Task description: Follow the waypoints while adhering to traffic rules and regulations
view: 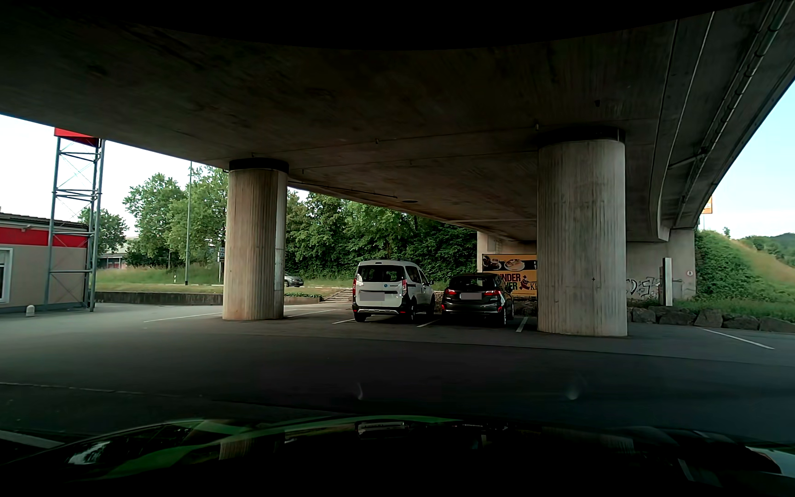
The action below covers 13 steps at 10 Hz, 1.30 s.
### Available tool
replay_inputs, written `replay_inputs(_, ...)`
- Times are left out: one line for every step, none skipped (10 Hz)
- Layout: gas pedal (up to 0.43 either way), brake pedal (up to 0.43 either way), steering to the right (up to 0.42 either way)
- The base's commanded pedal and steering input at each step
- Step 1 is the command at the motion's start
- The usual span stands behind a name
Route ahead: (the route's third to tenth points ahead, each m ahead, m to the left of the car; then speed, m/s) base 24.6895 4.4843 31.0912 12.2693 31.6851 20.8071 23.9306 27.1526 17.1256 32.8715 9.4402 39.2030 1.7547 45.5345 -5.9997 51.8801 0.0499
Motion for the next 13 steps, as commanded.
replay_inputs(0.000,0.146,-0.870)
replay_inputs(0.000,0.128,-0.837)
replay_inputs(0.000,0.110,-0.797)
replay_inputs(0.000,0.098,-0.719)
replay_inputs(0.000,0.073,-0.637)
replay_inputs(0.000,0.043,-0.570)
replay_inputs(0.000,0.006,-0.532)
replay_inputs(0.000,0.000,-0.502)
replay_inputs(0.000,0.000,-0.409)
replay_inputs(0.000,0.000,-0.328)
replay_inputs(0.000,0.000,-0.239)
replay_inputs(0.000,0.000,-0.115)
replay_inputs(0.000,0.000,-0.013)
